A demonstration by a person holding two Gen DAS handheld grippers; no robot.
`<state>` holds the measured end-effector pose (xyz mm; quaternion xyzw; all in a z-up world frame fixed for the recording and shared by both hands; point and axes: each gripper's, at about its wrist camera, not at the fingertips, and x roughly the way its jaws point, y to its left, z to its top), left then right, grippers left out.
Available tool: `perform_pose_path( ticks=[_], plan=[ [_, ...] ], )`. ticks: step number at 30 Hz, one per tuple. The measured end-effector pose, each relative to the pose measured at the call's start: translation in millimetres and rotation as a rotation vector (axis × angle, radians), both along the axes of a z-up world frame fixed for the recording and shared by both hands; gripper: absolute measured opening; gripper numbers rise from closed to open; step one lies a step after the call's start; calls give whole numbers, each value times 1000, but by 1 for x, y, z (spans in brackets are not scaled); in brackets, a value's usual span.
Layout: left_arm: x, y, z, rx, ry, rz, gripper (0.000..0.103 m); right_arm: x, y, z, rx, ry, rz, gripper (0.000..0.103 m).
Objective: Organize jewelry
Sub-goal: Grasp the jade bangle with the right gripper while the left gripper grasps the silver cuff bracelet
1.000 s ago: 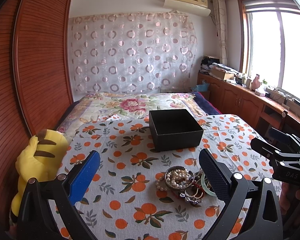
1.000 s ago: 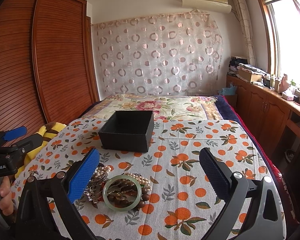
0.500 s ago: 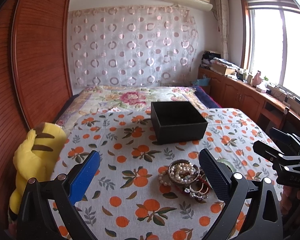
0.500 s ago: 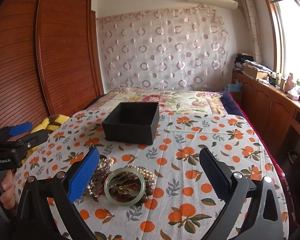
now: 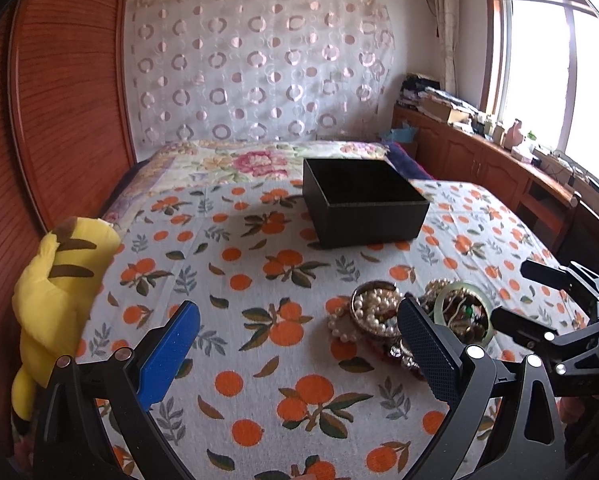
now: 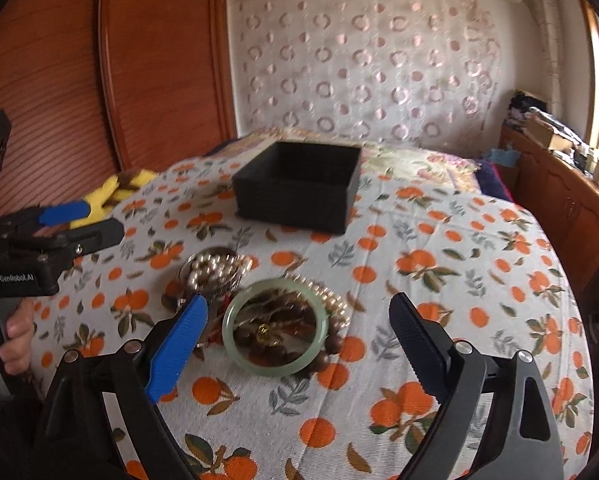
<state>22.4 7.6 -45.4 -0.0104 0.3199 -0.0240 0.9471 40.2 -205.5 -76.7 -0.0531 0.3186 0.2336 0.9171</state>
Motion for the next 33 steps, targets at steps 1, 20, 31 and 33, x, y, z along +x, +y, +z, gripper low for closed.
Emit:
perform_pose_path(
  ticks=[1, 20, 31, 33],
  plan=[
    [1, 0, -3, 2, 10, -3, 95, 2, 3, -4, -8, 17, 13, 93],
    [22, 5, -31, -44, 110, -38, 95, 25, 26, -35, -135, 144, 127, 74],
    [40, -13, -33, -83, 154, -135, 95, 18, 3, -20, -101, 95, 91, 74],
    [44, -20, -34, -74, 162, -160, 95, 16, -2, -16, -99, 82, 81, 74]
  ],
)
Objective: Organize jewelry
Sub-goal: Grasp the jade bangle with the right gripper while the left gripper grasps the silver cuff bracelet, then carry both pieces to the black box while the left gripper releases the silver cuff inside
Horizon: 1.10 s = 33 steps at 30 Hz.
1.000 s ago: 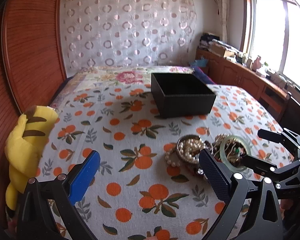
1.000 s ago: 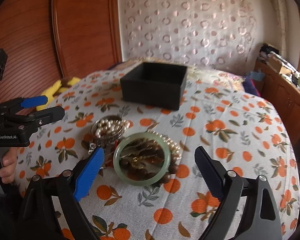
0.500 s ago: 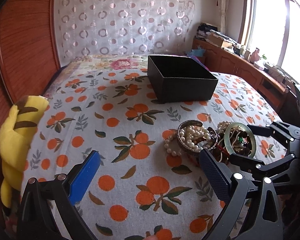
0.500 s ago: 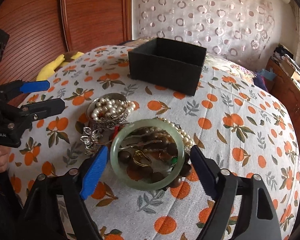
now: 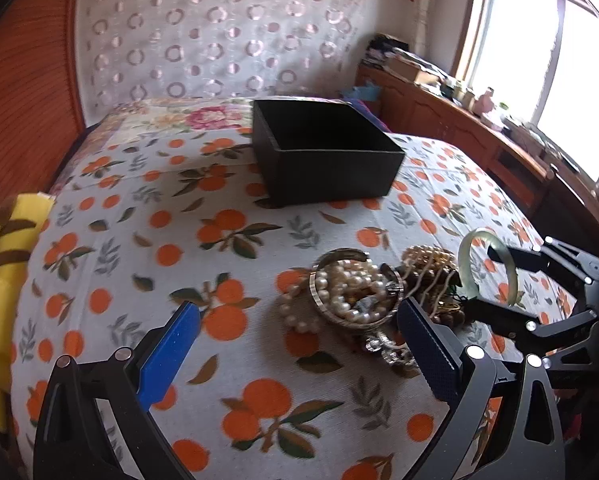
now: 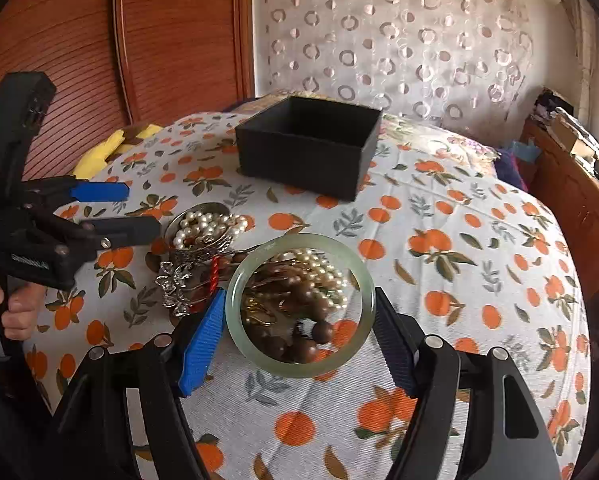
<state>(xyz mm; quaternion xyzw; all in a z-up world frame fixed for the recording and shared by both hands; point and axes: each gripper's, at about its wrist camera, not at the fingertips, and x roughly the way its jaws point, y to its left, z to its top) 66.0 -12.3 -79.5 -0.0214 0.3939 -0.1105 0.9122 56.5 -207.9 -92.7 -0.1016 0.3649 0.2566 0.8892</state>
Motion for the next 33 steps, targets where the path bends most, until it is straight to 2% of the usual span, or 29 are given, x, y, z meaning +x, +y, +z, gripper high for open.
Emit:
perform_pose_path(
  ticks=[2, 5, 8, 13, 22, 33],
  plan=[
    [4, -7, -1, -7, 11, -33, 95, -1, -5, 2, 1, -8, -13, 74],
    [10, -15, -3, -22, 33, -71, 83, -1, -12, 3, 6, -12, -28, 74],
    [16, -22, -7, -23, 52, -90, 76, -1, -16, 4, 7, -16, -40, 74],
    [23, -31, -11, -18, 74, -124, 73, -1, -19, 5, 13, -19, -47, 74],
    [26, -37, -14, 25, 69, -126, 58, -1, -19, 3, 13, -17, -49, 74],
    [19, -27, 4, -3, 5, -101, 57, 0, -18, 3, 13, -23, -50, 74]
  ],
)
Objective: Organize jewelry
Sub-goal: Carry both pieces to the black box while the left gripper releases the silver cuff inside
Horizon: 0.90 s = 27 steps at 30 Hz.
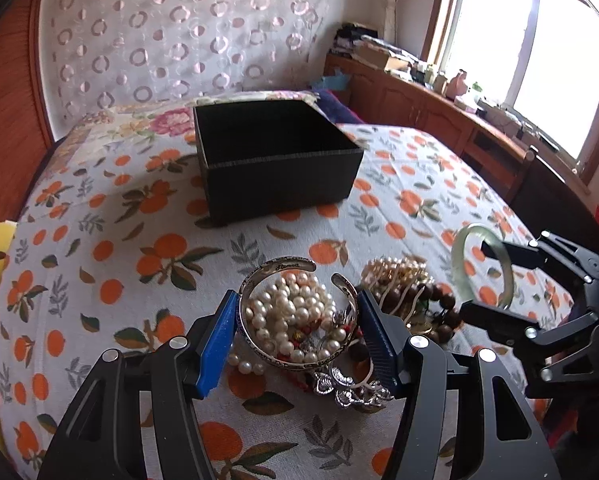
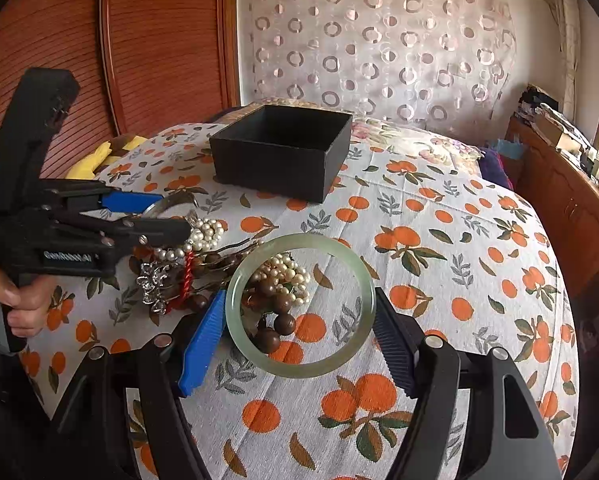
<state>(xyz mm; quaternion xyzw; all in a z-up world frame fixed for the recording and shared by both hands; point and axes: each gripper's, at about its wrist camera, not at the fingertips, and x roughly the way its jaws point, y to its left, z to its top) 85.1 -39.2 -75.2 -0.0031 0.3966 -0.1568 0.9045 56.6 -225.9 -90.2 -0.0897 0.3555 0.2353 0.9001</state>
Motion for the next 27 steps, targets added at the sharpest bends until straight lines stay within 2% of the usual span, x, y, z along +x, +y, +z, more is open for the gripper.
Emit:
perform_pose_path(
  ticks=[7, 15, 20, 27],
  plan=[
    [7, 3, 20, -9, -49, 15, 57, 11, 2, 7, -8, -22, 5, 74],
    [43, 10, 41, -13, -90, 37, 58, 39, 2, 16, -3, -40, 10, 74],
    [72, 9, 50, -9, -95, 48, 58, 64, -1, 21, 13, -44, 10, 74],
    [107, 5, 46, 9, -74, 57, 58, 103, -7, 30, 46, -59, 5, 74]
  ],
)
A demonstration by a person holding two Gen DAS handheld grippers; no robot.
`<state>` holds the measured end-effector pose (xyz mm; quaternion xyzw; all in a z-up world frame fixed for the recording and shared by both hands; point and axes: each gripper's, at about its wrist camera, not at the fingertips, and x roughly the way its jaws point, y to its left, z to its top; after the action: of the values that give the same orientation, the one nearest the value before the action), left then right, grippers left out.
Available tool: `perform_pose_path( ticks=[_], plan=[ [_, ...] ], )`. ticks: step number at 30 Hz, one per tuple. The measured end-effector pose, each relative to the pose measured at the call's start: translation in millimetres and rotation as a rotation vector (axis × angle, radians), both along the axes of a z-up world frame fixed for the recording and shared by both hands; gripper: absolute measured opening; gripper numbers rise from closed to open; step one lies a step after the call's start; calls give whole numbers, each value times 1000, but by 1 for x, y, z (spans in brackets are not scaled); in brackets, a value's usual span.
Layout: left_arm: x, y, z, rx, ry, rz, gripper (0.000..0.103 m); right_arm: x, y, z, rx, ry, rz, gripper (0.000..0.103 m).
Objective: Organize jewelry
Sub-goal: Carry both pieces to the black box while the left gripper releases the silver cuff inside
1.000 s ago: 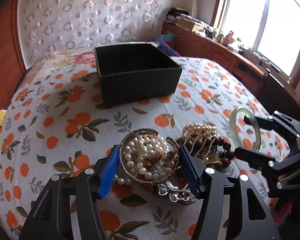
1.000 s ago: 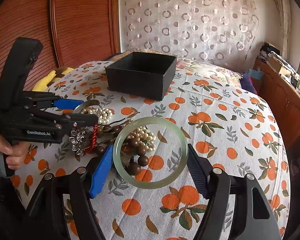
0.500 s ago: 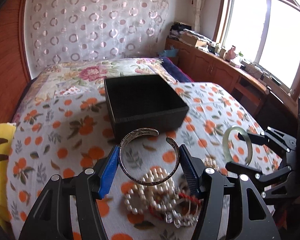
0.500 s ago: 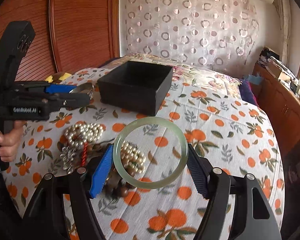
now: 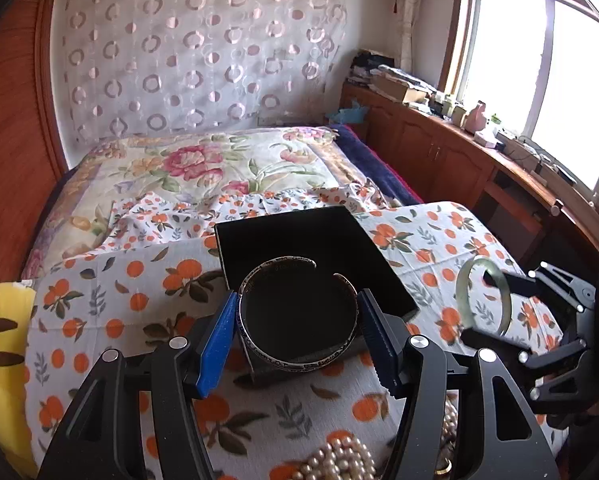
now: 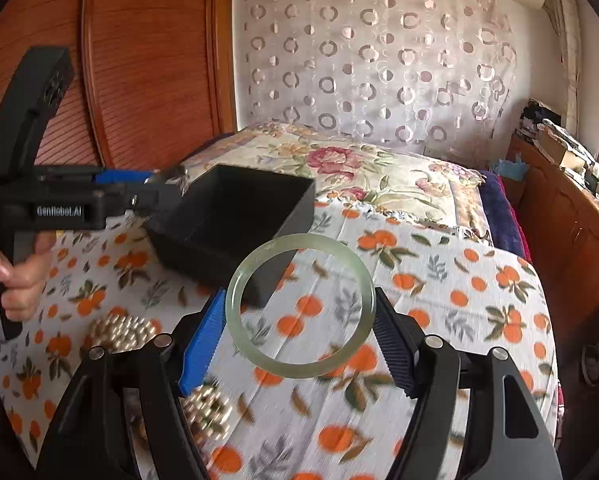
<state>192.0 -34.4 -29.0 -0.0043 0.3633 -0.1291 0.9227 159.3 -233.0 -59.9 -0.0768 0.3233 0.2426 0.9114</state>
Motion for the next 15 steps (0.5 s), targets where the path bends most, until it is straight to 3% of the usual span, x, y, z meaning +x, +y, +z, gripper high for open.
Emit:
perform_pose_path(
  ticks=[10, 15],
  plan=[
    [24, -8, -11, 10, 41, -18, 58, 32, -4, -1, 14, 19, 3, 74],
    [23, -8, -2, 1, 17, -27, 61, 37, 1, 0, 8, 29, 21, 74]
  ],
)
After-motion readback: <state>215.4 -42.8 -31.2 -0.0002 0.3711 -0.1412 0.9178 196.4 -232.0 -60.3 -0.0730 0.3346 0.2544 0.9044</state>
